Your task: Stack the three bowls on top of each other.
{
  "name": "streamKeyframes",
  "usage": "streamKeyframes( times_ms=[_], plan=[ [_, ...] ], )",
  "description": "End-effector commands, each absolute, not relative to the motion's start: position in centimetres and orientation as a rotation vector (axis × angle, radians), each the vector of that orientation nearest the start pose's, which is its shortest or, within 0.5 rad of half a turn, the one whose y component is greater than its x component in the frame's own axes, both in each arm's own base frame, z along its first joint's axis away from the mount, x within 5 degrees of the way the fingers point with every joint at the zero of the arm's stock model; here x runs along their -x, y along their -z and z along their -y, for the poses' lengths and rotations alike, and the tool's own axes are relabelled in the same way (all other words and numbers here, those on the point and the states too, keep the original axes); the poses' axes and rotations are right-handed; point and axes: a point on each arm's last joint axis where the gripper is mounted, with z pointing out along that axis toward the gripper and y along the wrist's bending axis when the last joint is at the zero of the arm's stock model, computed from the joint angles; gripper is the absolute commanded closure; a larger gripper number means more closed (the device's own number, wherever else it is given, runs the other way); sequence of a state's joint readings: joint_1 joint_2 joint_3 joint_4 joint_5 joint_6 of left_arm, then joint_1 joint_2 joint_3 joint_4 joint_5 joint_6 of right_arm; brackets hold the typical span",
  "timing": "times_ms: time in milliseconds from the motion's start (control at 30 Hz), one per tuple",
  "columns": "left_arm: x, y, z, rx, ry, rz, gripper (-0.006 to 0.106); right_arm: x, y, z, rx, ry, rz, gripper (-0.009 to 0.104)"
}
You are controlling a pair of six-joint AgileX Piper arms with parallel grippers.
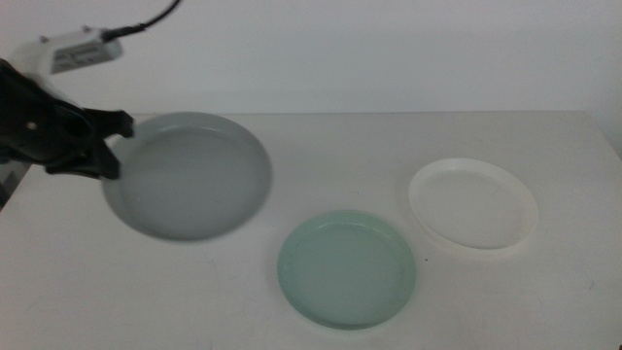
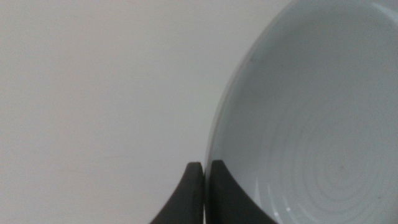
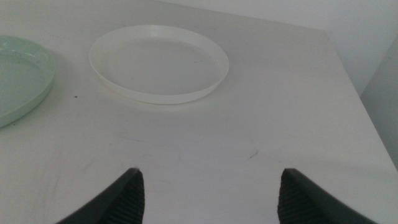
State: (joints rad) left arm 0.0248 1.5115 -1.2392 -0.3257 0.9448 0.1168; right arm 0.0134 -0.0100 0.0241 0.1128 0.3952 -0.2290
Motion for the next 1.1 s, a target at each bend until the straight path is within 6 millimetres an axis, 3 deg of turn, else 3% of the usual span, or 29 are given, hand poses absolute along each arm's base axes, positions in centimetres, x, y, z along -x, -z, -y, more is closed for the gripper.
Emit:
streamKeyframes(
  times_ms=[0,267,500,833,1067],
  plan=[
    [-30.6,-32.4,3.4,0.042,0.434,-2.557,0.1,-5.2,-17.9,-0.4,0.152,0.058,-1.78,0.04],
    [-31.0,-31.0,10.6,-0.094,0.537,-2.545,0.1,-5.2,-17.9,-0.4,0.152,0.058,-1.78,0.04],
    [-32.0,-27.4,15.4,-0.154,0.594,-2.588,0.1,-5.2,-17.9,-0.4,0.152,0.058,-1.78,0.04],
    [-33.3,-22.6,17.3,-0.126,0.626,-2.709,0.1,-5.2,-17.9,-0.4,0.152,0.058,-1.78,0.04],
    [-33.6,-21.2,17.6,-0.154,0.635,-2.737,0.094,-5.2,-17.9,-0.4,0.152,0.058,-1.78,0.04]
  ],
)
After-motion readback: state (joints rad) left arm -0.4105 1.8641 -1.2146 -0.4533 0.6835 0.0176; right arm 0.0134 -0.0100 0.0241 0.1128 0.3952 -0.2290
